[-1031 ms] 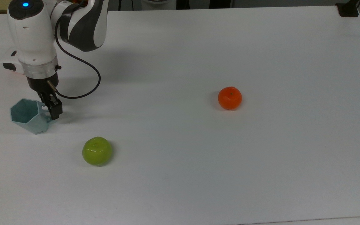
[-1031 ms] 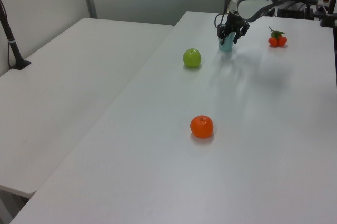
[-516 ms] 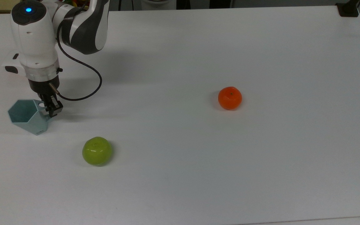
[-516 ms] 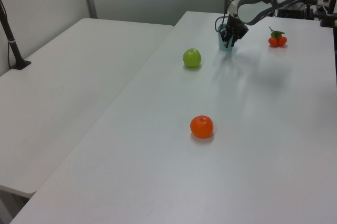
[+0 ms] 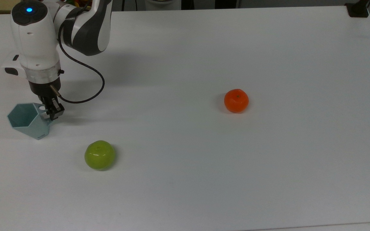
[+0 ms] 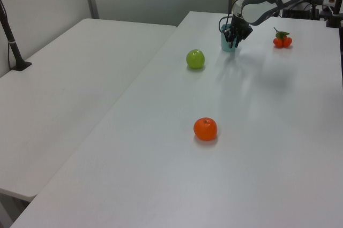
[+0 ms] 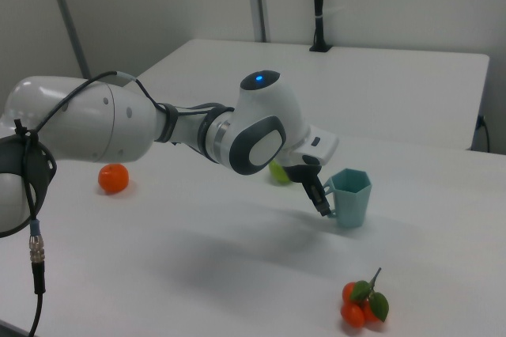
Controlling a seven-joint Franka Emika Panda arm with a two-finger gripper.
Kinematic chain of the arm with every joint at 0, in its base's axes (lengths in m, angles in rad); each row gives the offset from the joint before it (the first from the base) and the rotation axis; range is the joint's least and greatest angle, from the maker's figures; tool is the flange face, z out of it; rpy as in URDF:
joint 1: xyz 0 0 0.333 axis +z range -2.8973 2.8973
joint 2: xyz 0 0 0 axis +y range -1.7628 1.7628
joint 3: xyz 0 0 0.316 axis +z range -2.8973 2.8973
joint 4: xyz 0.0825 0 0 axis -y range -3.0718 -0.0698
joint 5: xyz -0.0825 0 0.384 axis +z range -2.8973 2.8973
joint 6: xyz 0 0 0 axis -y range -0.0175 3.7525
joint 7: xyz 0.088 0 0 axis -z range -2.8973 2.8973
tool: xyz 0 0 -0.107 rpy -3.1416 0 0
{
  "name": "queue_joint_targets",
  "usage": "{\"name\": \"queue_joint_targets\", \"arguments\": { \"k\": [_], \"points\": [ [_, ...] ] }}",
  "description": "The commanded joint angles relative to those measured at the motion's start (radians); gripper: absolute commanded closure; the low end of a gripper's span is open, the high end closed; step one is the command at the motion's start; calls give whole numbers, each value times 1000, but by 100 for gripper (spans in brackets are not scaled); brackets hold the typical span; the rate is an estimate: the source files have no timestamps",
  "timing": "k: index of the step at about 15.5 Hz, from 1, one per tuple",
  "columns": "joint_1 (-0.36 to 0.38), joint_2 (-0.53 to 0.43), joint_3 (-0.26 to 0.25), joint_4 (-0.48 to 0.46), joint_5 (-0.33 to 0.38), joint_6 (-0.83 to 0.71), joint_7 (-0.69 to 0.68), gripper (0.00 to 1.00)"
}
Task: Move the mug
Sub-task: 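Close the gripper on the mug rim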
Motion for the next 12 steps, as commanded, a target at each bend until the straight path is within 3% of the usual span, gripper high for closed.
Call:
{"name": "queue_joint_targets", "arguments": {
  "k": [1,12],
  "points": [
    [3,-7,-5,-17,-36,32,7,91],
    [4,-76,-2,-16,-33,19,6,92]
  ]
}}
